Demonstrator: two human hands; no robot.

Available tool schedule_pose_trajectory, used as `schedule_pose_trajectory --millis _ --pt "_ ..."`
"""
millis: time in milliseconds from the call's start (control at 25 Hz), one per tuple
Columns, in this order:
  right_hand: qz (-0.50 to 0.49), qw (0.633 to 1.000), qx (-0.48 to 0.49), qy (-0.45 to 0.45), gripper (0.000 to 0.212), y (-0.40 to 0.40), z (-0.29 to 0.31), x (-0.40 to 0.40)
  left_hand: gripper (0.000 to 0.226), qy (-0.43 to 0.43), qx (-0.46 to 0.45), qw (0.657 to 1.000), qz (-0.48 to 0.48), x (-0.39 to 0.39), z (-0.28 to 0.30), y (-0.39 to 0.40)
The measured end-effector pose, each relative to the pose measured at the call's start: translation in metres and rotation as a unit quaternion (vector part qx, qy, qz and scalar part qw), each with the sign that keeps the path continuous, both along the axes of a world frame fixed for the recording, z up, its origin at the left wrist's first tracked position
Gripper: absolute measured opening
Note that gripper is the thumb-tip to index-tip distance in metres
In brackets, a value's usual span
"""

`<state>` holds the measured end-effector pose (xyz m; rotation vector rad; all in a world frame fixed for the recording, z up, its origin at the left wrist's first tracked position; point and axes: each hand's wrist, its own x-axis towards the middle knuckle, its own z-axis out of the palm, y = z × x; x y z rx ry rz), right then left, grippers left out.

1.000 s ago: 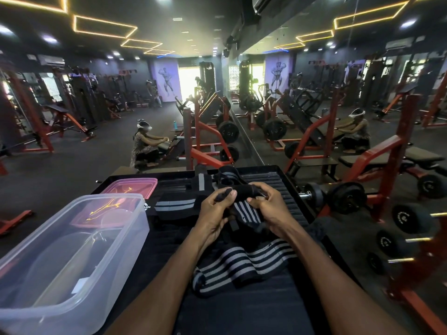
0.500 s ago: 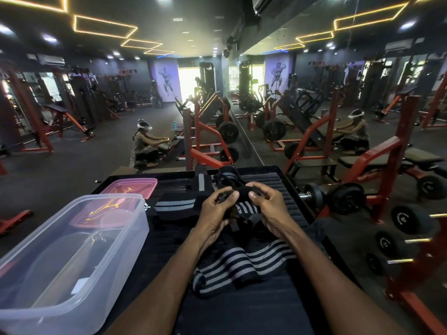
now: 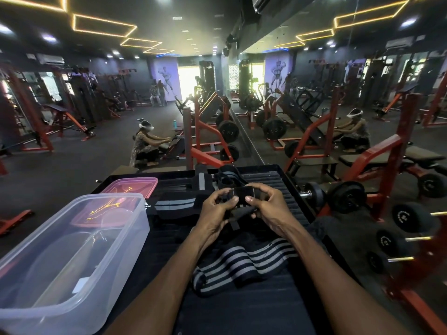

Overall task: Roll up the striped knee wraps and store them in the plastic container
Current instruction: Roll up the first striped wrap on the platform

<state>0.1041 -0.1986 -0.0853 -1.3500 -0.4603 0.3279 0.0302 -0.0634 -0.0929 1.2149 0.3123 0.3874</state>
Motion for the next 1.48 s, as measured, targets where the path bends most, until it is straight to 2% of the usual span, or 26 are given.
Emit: schedule_pose_trajectory --millis 80,200,400,600,840,1040,1160,1360,1480 --pt "0.013 1.000 -0.003 -0.023 0.033 -0.002 0.001 0.000 0.028 0.023 -0.024 0.999 -0.003 0.000 -0.001 -0.001" --pt "0.020 0.999 -0.018 -0.020 0.039 -0.001 0.000 0.000 0.014 0.003 0.075 0.995 0.061 -0.001 -0.002 -0.004" --pt "0.059 0.987 -0.064 0.131 0.025 0.000 0.003 0.000 0.023 -0.032 0.243 0.964 0.107 -0.004 0.000 0.000" --pt "0.082 0.982 -0.081 0.150 0.031 0.002 0.006 -0.004 0.031 -0.043 0.337 0.931 0.135 -0.006 0.000 0.001" --pt "0.104 0.979 -0.078 0.157 0.048 0.001 0.005 -0.004 0.032 -0.046 0.346 0.925 0.153 -0.006 0.000 0.004" --pt "0.140 0.969 -0.107 0.176 0.027 -0.005 0.007 -0.011 0.032 -0.047 0.343 0.923 0.166 -0.004 -0.004 0.006" --pt "0.151 0.964 -0.143 0.164 0.031 -0.003 0.003 -0.010 0.031 -0.049 0.341 0.922 0.177 -0.004 -0.005 0.009" --pt "0.106 0.967 -0.194 0.123 0.035 -0.002 0.005 -0.010 0.035 -0.047 0.330 0.929 0.160 -0.004 -0.005 0.009" --pt "0.074 0.973 -0.173 0.135 0.034 -0.003 0.007 -0.007 0.039 -0.046 0.323 0.936 0.132 -0.002 -0.006 0.009"
